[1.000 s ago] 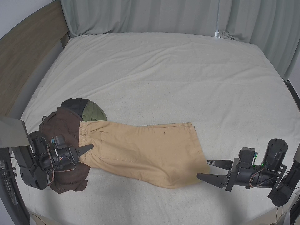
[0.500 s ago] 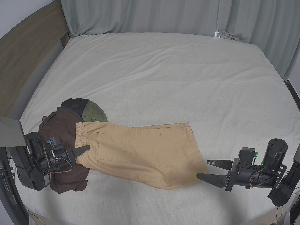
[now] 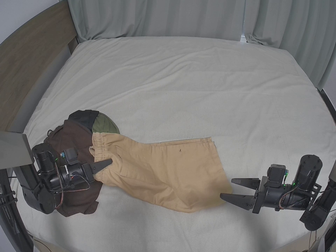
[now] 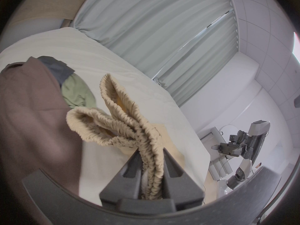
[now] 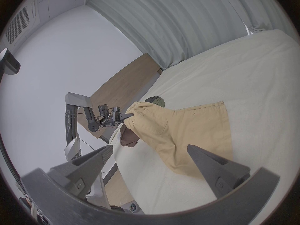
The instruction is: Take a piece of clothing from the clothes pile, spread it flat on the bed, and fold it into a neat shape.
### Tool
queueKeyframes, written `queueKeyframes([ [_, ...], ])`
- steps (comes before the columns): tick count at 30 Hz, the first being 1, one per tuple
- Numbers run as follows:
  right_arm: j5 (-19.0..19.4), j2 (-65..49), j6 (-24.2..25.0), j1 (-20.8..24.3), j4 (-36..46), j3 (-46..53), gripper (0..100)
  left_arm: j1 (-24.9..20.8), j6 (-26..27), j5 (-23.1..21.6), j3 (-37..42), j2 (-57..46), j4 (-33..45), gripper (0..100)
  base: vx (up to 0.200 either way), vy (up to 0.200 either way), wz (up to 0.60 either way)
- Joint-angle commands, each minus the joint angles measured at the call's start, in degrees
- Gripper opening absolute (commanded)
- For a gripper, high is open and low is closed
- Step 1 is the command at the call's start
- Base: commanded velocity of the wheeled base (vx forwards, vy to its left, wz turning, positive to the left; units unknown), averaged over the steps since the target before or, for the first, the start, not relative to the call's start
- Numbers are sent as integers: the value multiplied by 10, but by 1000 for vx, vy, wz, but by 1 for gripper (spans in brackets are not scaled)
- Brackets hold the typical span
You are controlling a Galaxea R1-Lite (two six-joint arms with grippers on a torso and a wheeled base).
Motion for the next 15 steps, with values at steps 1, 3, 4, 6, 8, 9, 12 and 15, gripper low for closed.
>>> queueKeyframes([
  [1, -1, -3, 1, -1, 0, -1, 100, -64, -19, 26, -18, -8, 0, 0, 0, 0, 0],
  [3, -1, -4, 1, -2, 0, -1, 100, -85, -25, 42, -32, -4, 0, 0, 0, 0, 0],
  [4, -1, -5, 1, -2, 0, -1, 100, -92, -28, 47, -40, -2, 0, 0, 0, 0, 0],
  [6, -1, -5, 1, -2, 0, -2, 100, -111, -40, 53, -54, 2, 0, 0, 0, 0, 0],
  [8, -1, -5, 1, -4, 0, -3, 100, -126, -56, 55, -62, 3, 0, 0, 0, 0, 0],
  [9, -1, -6, 1, -6, 0, -4, 100, -138, -68, 56, -69, 4, 1, 0, 0, 0, 0],
  [12, -1, -6, 1, -9, -1, -4, 100, -155, -77, 56, -85, 12, 0, 0, 0, 0, 0],
  [15, -1, -6, 1, -9, -1, -4, 100, -165, -78, 58, -99, 24, 0, 0, 0, 0, 0],
])
